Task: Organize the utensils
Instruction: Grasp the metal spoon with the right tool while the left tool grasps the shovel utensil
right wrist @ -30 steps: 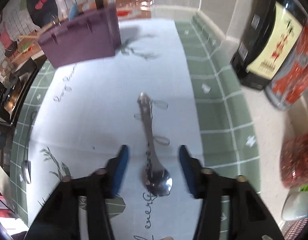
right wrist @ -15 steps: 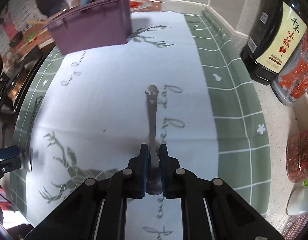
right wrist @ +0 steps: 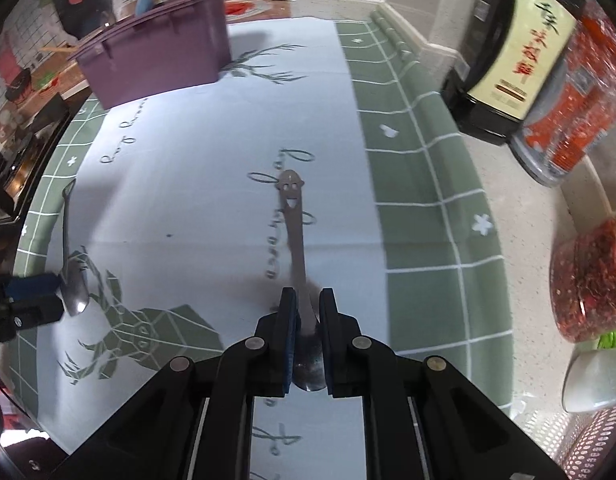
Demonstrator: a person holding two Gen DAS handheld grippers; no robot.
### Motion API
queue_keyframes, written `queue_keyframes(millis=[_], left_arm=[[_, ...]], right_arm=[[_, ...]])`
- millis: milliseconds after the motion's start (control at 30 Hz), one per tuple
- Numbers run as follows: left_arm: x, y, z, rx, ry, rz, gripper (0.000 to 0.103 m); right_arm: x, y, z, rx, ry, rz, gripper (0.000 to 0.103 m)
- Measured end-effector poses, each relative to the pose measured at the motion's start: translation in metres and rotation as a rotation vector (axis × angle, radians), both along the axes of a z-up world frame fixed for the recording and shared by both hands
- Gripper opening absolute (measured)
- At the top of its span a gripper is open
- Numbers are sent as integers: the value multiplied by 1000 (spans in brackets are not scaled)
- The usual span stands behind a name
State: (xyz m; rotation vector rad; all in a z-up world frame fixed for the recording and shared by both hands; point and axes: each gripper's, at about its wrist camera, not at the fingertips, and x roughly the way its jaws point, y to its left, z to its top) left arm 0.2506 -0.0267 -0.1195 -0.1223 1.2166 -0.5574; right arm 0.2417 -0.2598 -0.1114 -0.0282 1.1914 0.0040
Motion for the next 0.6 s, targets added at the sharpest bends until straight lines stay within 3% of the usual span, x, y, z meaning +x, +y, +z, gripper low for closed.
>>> queue_keyframes(millis=[100, 167, 267, 333, 467, 600], left_arm=[[21, 3, 16, -9, -52, -55, 54], [43, 4, 18, -14, -44, -81, 54], [74, 0, 4, 52, -17, -96, 54], [86, 3, -6, 86, 16, -93, 54], [85, 23, -16, 91, 64, -95, 54], [55, 34, -16, 124, 73, -169, 54]], right_arm=[[-4, -10, 4, 18, -12, -24, 16], [-8, -18, 8, 37, -30, -47, 29], [-11, -27, 10, 41, -46, -81, 41], [-13, -33, 12, 42, -49, -97, 42], [-19, -45, 16, 48, -67, -131, 47], [-21, -50, 16, 47, -69, -153, 51]])
